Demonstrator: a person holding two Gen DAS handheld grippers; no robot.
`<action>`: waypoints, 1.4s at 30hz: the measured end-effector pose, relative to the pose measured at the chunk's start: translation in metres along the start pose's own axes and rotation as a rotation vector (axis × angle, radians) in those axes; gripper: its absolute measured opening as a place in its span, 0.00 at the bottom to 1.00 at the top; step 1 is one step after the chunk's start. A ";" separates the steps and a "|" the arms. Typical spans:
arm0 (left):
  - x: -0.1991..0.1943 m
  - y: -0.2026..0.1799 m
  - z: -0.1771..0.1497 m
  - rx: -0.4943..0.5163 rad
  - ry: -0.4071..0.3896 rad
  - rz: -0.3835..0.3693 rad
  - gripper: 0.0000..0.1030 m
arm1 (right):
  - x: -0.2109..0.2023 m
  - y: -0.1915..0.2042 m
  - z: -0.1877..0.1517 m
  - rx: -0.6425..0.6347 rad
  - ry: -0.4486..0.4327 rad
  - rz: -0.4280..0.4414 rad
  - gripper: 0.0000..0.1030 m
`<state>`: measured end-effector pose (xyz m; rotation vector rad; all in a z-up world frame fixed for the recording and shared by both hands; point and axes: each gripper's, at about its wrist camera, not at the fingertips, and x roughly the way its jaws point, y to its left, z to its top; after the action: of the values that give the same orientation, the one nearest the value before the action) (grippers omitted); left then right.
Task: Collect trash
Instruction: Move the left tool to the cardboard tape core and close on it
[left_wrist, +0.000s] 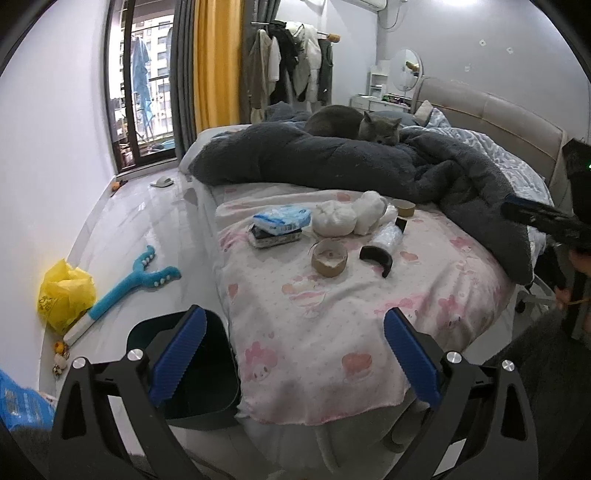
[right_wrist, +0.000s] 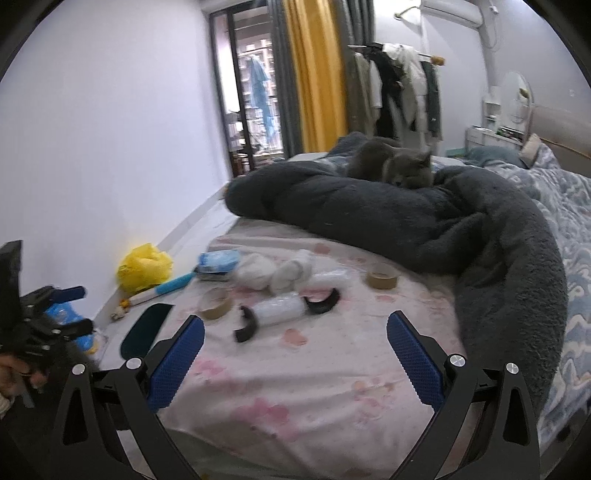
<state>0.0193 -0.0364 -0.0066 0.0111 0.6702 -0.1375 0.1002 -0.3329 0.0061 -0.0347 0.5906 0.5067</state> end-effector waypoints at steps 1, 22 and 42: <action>0.003 0.001 0.003 -0.001 0.001 -0.019 0.93 | 0.005 -0.005 0.000 0.004 0.011 -0.027 0.97; 0.108 0.004 0.019 0.120 0.138 -0.179 0.56 | 0.106 -0.060 0.022 0.041 0.113 -0.127 0.81; 0.178 -0.003 0.032 0.070 0.222 -0.296 0.57 | 0.205 -0.111 0.024 0.041 0.267 -0.127 0.73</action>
<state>0.1769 -0.0633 -0.0915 -0.0059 0.8865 -0.4494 0.3109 -0.3344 -0.0973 -0.1013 0.8539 0.3687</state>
